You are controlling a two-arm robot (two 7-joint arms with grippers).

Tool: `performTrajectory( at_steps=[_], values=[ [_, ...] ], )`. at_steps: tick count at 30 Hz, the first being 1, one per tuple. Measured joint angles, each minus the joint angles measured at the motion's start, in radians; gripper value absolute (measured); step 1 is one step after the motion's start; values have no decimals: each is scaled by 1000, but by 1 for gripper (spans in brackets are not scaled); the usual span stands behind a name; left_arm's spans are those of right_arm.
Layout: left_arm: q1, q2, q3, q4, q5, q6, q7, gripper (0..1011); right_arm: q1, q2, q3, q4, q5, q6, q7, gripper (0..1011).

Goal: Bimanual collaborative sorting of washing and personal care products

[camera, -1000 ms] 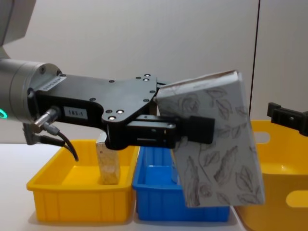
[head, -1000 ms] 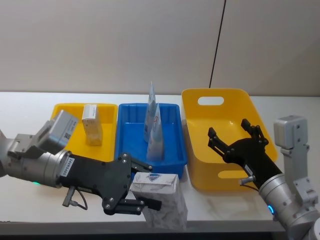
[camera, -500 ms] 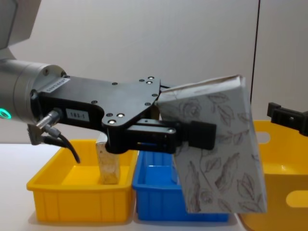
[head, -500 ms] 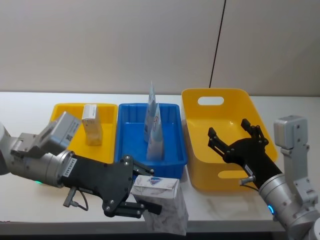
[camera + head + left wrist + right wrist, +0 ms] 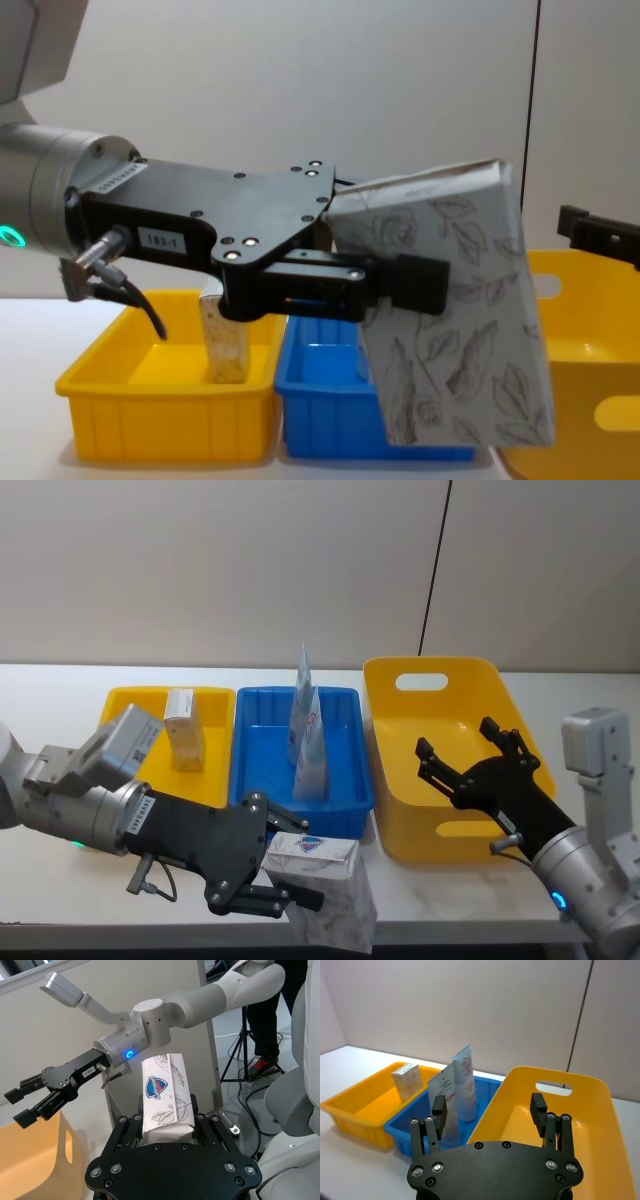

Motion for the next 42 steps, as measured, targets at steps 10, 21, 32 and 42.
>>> performTrajectory(
  at_steps=[10, 21, 32, 42],
  values=[
    [-1, -1, 1, 2, 0, -1, -3, 378, -31, 88, 49, -43, 92, 25, 138, 1002],
    [-2, -2, 2, 3, 0, -1, -4, 378, -87, 213, 127, -90, 208, 48, 315, 1002],
    [-3, -2, 2, 3, 0, -1, -5, 378, -154, 336, 208, -126, 317, 63, 497, 1002],
    [-3, -2, 2, 3, 0, -1, -5, 378, -203, 430, 250, -147, 384, 63, 652, 1002]
  ],
)
